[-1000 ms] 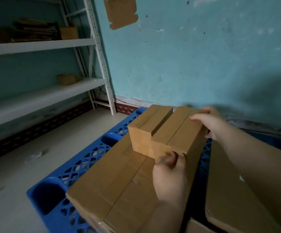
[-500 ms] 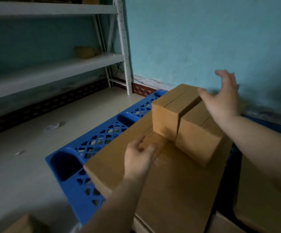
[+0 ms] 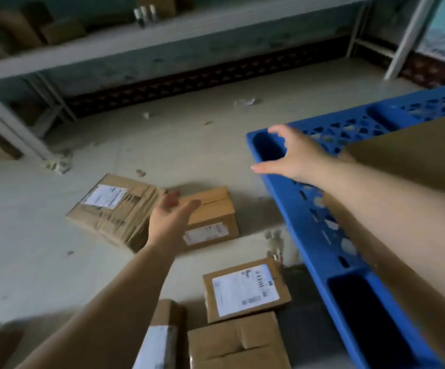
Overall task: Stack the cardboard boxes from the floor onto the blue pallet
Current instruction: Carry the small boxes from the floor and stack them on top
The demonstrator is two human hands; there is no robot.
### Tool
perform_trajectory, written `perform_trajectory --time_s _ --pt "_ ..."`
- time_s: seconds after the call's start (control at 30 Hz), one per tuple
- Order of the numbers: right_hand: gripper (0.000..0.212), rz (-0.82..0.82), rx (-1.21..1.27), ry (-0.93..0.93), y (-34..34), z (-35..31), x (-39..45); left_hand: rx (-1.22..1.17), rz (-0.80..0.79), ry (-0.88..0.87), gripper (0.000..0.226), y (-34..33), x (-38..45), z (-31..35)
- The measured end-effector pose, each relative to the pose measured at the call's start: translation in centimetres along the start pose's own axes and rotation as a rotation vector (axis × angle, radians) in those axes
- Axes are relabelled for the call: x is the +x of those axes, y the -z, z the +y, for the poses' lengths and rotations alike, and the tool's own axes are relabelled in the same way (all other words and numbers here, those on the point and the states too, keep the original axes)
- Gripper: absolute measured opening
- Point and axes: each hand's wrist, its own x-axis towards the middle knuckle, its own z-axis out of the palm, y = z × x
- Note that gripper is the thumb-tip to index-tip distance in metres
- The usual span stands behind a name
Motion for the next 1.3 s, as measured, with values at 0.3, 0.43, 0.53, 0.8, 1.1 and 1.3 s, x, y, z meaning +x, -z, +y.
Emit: perform_trajectory --time_s 0.3,0.43,0.53,0.8,1.1,1.3 --pt "0.112 -0.501 -0.339 -0.619 -16.0 7.6 -5.9 0.039 -0.075 0.408 0.063 0.9 -2.7 -14.4" --pt "0.065 -0.555 -0.200 -0.742 -16.7 10.6 -8.4 0.235 -0.214 0.543 0.059 -1.2 -3.2 -17.2" --pt "0.046 -0.509 -0.036 -0.785 -15.5 10.9 -9.0 0.254 -0.224 0.518 0.050 -2.4 -3.3 -16.9" --pt "0.051 -0.215 0.274 -0.724 -10.5 6.4 -8.1 0.081 -0.129 0.333 0.041 -1.9 -4.1 -9.7" --pt "0.054 0.238 0.512 -0.403 4.4 -2.5 -7.4 0.016 -0.090 -0.031 0.063 -2.6 -8.5 8.1" --pt "0.033 0.485 0.669 -0.247 19.0 -6.5 -11.0 -0.056 -0.228 -0.337 0.055 -5.4 -16.3 19.2"
